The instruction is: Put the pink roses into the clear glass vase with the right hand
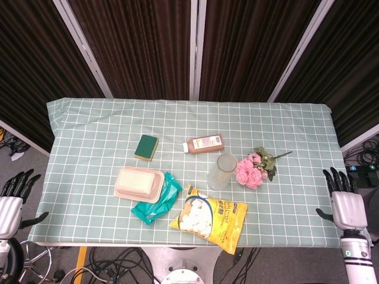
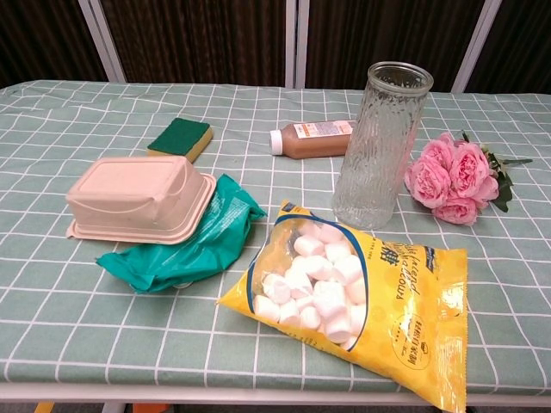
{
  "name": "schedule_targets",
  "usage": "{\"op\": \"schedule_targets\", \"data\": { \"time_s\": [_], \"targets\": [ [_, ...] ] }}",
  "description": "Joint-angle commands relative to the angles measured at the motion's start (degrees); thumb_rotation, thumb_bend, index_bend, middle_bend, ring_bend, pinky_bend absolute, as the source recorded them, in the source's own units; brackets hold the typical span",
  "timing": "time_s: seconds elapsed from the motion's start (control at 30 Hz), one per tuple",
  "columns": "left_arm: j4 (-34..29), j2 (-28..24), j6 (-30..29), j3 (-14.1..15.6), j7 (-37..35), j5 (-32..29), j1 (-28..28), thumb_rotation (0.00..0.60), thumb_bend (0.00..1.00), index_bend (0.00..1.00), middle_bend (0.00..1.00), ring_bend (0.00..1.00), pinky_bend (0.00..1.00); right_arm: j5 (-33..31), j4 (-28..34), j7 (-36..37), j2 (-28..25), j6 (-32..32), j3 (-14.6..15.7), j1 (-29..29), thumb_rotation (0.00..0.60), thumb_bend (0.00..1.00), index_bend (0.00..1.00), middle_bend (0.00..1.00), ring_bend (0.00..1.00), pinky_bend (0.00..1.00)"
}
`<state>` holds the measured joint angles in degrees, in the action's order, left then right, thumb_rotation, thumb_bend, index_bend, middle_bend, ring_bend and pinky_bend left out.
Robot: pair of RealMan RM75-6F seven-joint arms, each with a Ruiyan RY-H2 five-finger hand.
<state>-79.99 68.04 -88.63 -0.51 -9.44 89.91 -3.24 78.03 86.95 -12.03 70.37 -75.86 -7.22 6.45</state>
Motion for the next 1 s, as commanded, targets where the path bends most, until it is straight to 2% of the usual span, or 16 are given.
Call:
{"op": "schedule_targets", "data": {
  "time_s": [0.03, 0.17, 0.43, 0.63, 1.0],
  "targets": [
    [0.75, 0.16, -0.25, -0.11, -0.65, -0.29, 0.20, 0.600, 0.06, 0.11, 0.02, 0.00, 0.11, -0.86, -0.08, -3.11, -0.66, 6.43, -0.85, 4.97, 0.600, 0.01, 0.00, 0.00, 0.00, 0.00],
    [1.35, 0.56, -0.60, -0.31, -2.18, -0.64, 0.44, 0.600, 0.06, 0.11, 0.02, 0.00, 0.11, -0.43, -0.98, -5.44, 0.46, 12.15, -1.67, 10.34, 0.600, 0.00, 0.00, 0.00, 0.00, 0.00],
    [2.01, 0.89, -0.45, -0.12, -3.08, -0.43, 0.42, 0.600, 0.06, 0.11, 0.02, 0.00, 0.11, -4.93, -2.56, -7.86, 4.19, 24.01, -3.13, 19.54, 0.600, 0.00, 0.00, 0.00, 0.00, 0.00],
    [2.68, 1.02, -0.20, 0.05, -3.63, -0.49, 0.47, 0.600, 0.06, 0.11, 0.02, 0.00, 0.11, -9.09, -5.70, -11.18, 7.64, 26.48, -3.79, 23.20, 0.600, 0.00, 0.00, 0.00, 0.00, 0.00],
    [4.61, 1.63, 0.46, -0.07, -4.19, -1.26, 0.49, 0.600, 0.06, 0.11, 0.02, 0.00, 0.11, -13.78, -13.57, -12.39, 13.27, 31.31, -3.57, 29.02, 0.600, 0.00, 0.00, 0.00, 0.00, 0.00]
  ]
}}
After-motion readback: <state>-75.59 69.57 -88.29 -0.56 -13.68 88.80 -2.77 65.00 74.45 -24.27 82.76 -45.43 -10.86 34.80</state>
